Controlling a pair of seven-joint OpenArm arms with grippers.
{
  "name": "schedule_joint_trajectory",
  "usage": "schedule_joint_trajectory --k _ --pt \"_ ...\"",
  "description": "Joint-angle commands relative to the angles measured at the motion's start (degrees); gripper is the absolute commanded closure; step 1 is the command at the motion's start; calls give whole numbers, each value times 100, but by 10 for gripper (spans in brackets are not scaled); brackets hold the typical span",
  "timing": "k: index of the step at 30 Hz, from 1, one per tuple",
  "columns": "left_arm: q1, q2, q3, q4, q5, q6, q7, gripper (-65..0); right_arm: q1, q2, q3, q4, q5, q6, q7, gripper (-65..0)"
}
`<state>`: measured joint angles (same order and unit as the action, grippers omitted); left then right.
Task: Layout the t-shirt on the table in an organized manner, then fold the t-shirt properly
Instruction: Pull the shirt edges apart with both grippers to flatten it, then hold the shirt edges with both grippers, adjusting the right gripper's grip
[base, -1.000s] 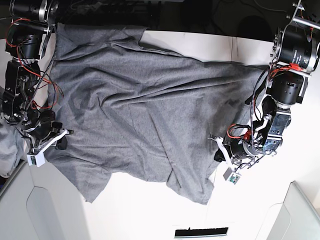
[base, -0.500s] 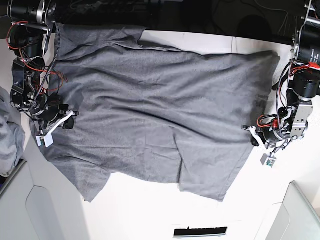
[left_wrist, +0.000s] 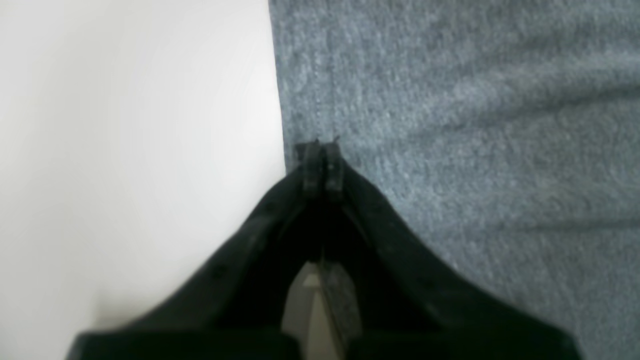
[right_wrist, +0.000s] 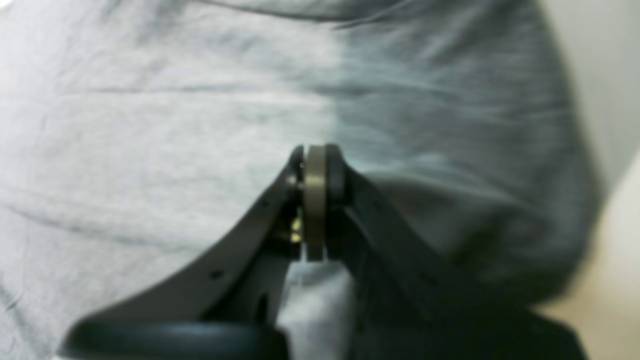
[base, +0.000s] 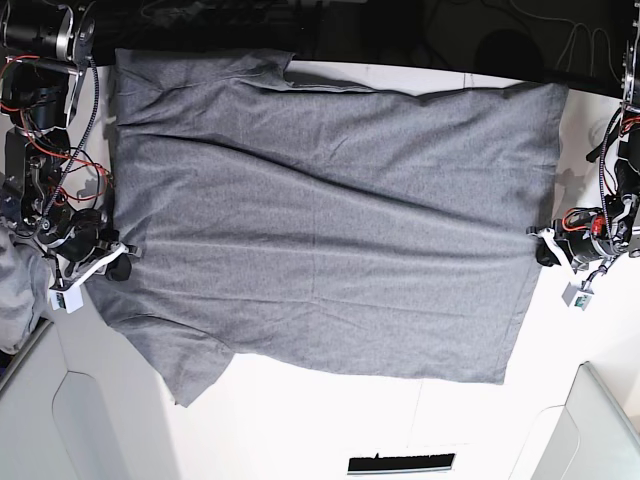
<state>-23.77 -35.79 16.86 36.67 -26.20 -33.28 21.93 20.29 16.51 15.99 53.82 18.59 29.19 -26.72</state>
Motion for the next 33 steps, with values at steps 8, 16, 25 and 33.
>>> schedule_joint_trajectory --k 8,16,25,33 --pt "-374 -256 -7 13 109 72 238 0 39 96 369 874 385 61 -879 0" --pt "-448 -214 -7 13 -131 52 278 0 -632 96 509 1178 861 63 -1292 0" --pt "-446 -199 -7 13 -144 44 278 0 -1115 79 522 1174 728 61 -732 0" --pt "-446 -122 -7 13 -306 -184 278 0 -1132 35 498 1117 520 63 -612 0"
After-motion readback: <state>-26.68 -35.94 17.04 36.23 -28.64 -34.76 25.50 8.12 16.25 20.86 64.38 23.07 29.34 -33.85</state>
